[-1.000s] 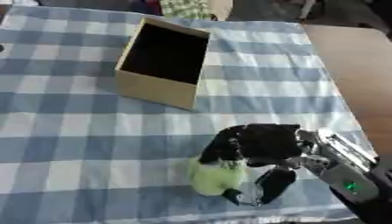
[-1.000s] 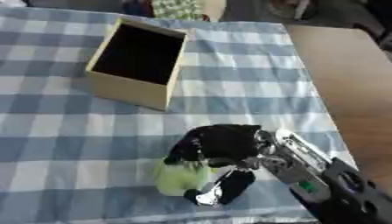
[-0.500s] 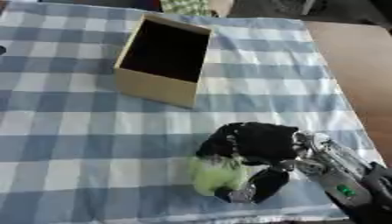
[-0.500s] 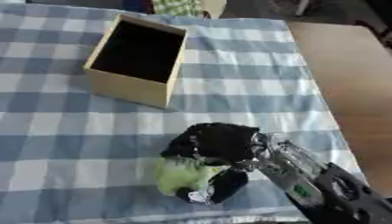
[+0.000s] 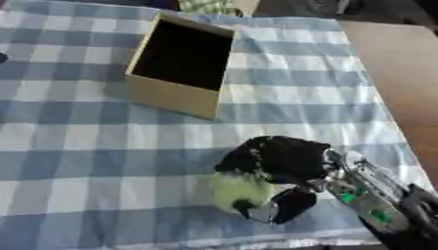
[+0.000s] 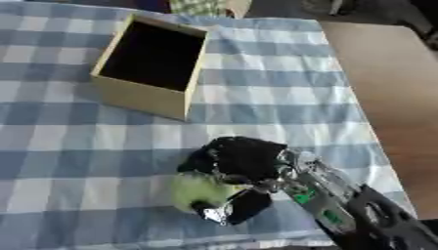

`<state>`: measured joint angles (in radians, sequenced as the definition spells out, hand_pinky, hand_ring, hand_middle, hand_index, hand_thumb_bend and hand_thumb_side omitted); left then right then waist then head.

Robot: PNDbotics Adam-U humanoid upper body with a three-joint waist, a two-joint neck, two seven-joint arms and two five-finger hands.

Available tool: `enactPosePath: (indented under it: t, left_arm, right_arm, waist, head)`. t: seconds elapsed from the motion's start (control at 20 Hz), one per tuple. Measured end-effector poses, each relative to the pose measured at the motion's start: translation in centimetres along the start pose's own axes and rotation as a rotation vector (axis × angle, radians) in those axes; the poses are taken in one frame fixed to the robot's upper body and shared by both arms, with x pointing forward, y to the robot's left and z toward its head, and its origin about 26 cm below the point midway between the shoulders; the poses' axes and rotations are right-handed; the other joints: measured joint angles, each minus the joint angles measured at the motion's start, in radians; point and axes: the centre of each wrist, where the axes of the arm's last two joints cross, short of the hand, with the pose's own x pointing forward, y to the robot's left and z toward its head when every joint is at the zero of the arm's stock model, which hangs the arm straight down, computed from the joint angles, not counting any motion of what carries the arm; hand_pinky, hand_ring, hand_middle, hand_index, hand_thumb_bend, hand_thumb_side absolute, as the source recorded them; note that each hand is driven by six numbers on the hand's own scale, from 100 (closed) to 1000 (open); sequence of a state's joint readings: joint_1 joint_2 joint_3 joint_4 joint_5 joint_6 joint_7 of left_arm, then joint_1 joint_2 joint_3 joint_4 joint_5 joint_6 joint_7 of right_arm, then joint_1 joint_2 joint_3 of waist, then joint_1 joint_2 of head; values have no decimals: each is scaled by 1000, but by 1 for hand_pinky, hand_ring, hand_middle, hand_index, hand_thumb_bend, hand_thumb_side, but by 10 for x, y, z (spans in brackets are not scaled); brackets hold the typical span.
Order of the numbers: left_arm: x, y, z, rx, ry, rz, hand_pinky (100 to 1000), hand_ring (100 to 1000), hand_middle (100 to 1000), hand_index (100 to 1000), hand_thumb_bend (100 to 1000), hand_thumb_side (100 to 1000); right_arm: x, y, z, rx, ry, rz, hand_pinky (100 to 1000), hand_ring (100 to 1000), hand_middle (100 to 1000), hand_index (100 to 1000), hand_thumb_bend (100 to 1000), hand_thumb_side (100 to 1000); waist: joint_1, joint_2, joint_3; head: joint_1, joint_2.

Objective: Pick up objects on the table and place them in the box.

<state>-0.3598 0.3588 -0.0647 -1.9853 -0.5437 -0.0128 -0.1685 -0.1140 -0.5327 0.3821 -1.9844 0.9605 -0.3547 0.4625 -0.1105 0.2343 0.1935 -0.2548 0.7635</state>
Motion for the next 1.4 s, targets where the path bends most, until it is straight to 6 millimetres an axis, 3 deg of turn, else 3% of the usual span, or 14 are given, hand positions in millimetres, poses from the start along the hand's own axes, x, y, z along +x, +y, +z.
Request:
enactPosePath:
  t: [0.15, 0.3, 0.45, 0.7, 0.85, 1.05, 1.1, 1.2, 1.4]
  left_arm:
    - [0, 0, 0, -2, -1, 0, 310, 492, 590, 685, 100, 869]
    - [0, 0, 0, -2, -1, 0, 311, 507, 590, 685, 100, 869]
    - [0, 0, 0, -2, -1, 0, 312, 514, 590, 685, 100, 868]
    - [0, 0, 0, -6, 0, 0, 313, 515, 590, 685, 100, 871]
    - [0, 0, 0, -8, 1, 1, 313, 515, 590, 685, 100, 869]
    - [0, 0, 0, -10, 1, 1, 314, 515, 590, 685, 100, 869]
    - [0, 0, 0, -11, 2, 1, 314, 515, 590, 685, 100, 869]
    - [0, 0, 0, -12, 3, 3, 315, 516, 590, 685, 100, 869]
    - [0, 0, 0, -11, 4, 6, 316, 516, 590, 685, 100, 869]
  right_arm:
    - [-1, 2, 0, 22, 6, 12, 715, 727, 826, 964, 177, 735]
    - [0, 3, -2, 35, -9, 5, 689, 746, 810, 957, 162, 630]
    - [-1, 4, -2, 49, -23, -15, 648, 704, 760, 938, 156, 616]
    - [0, 5, -3, 48, -38, -48, 576, 614, 594, 845, 146, 576]
    - [1, 4, -3, 38, -49, -60, 549, 589, 572, 798, 133, 547]
    - [2, 2, -3, 10, -61, -75, 512, 562, 538, 753, 100, 440]
    - [2, 2, -3, 3, -64, -80, 496, 551, 522, 739, 100, 332]
    - [3, 2, -3, -12, -68, -91, 485, 543, 511, 723, 100, 211]
    - [3, 1, -4, -41, -71, -106, 478, 541, 502, 708, 100, 139]
  waist:
    - [0, 1, 1]
    - [0, 3, 1]
    - [0, 3, 1]
    - [0, 3, 1]
    - [0, 3, 0]
    - [0, 5, 0]
    - [0, 5, 0]
    - [0, 6, 0]
    - [0, 6, 0]
  head:
    - [0, 0]
    - [0, 0]
    - [-2, 0]
    - [-3, 0]
    - [-4, 0]
    - [-4, 0]
    - [-4, 0]
    - [-4, 0]
    - [-4, 0]
